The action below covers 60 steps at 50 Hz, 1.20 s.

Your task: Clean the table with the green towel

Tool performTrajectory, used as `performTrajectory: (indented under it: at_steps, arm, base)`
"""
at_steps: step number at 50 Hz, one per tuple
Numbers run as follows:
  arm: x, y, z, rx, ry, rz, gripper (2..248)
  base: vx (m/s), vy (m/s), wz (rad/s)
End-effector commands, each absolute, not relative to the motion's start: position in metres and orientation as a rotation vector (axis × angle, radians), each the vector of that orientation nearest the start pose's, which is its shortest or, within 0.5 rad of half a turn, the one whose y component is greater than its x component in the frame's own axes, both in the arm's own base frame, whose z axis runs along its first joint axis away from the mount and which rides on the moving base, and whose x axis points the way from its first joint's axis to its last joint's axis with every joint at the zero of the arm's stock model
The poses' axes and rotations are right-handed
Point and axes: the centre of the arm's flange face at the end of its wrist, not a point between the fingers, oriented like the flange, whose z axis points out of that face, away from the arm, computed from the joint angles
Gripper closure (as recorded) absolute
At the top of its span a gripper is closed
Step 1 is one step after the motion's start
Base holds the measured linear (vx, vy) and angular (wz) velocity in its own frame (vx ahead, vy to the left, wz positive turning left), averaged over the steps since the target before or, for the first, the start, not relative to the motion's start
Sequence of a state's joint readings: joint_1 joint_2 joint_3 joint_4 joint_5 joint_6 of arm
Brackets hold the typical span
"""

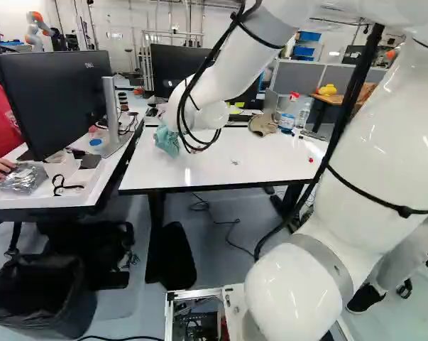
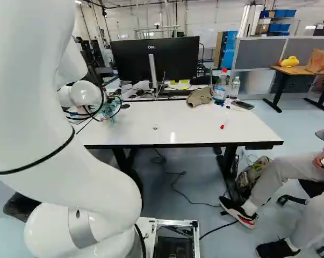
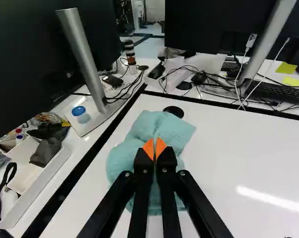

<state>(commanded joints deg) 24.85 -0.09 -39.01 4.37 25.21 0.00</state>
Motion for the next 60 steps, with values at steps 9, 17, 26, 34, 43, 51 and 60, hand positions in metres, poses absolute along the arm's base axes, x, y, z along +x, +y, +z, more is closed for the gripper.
performTrajectory:
  at_steps: [9, 17, 26, 34, 43, 51, 60]
  arm:
    - [0.424, 0.192, 0.477, -2.443, -0.423, -1.513, 225]
    - [0.428, 0.187, 0.477, -2.452, -0.407, -1.518, 225]
    - [0.441, 0.179, 0.470, -2.480, -0.378, -1.512, 225]
    - [0.454, 0.172, 0.462, -2.508, -0.352, -1.502, 225]
    - [0.468, 0.166, 0.452, -2.536, -0.329, -1.488, 225]
    - [0.470, 0.167, 0.443, -2.552, -0.332, -1.467, 225]
    - [0.472, 0.167, 0.433, -2.569, -0.335, -1.443, 225]
  base:
    - [0.000, 0.000, 0.000]
    - [0.000, 0.000, 0.000]
    - [0.000, 0.000, 0.000]
    - [0.000, 0.000, 0.000]
    - [0.000, 0.000, 0.000]
    - [0.000, 0.000, 0.000]
    - [0.000, 0.000, 0.000]
